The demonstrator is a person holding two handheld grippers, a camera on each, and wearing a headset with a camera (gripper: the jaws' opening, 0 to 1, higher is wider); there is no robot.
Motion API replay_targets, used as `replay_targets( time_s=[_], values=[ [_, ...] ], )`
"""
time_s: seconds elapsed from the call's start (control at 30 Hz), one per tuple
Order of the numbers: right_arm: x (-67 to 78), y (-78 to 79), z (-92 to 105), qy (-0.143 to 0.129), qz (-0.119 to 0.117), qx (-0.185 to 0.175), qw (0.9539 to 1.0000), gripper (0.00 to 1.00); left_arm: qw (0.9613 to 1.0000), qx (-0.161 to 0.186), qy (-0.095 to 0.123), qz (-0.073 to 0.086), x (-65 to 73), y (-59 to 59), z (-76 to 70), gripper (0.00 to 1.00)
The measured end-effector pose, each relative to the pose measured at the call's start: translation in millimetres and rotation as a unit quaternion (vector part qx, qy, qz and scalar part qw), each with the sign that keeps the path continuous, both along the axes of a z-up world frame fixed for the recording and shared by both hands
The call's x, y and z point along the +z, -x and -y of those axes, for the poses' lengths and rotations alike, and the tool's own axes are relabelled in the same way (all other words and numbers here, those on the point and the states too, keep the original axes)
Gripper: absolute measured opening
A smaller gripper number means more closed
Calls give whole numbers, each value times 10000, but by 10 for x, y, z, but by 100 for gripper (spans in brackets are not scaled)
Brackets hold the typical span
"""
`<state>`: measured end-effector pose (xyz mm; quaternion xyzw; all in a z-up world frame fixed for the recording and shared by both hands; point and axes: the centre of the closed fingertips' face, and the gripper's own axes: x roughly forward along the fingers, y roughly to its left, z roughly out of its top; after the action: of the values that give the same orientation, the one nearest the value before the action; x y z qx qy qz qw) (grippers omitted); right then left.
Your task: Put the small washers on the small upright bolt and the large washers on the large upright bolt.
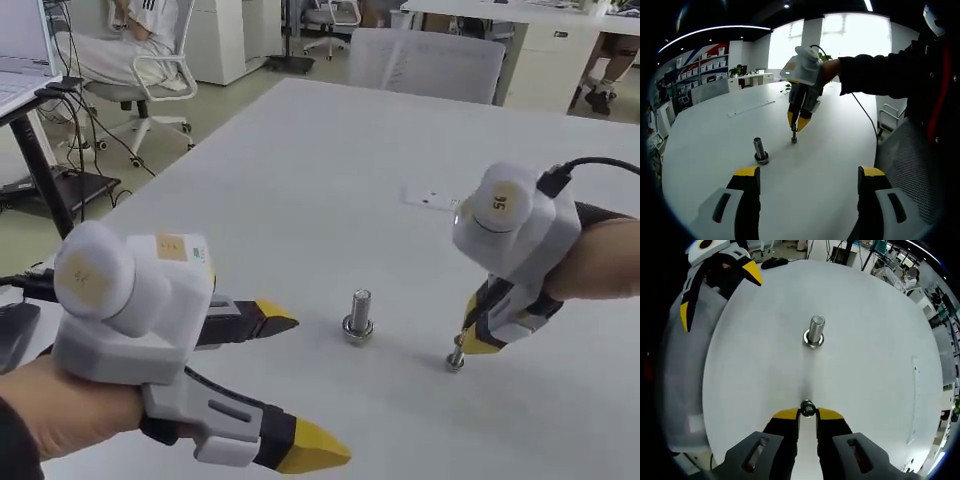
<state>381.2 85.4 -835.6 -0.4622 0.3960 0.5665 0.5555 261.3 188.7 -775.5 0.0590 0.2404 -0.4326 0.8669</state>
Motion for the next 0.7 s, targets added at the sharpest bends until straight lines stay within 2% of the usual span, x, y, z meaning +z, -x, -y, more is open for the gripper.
replay_targets(
  time_s=[0.7],
  values=[
    [-259,38,-22,-38,-135,-104,9998,14,10000,-15,-12,-31,-8,14,-6,80]
  ],
)
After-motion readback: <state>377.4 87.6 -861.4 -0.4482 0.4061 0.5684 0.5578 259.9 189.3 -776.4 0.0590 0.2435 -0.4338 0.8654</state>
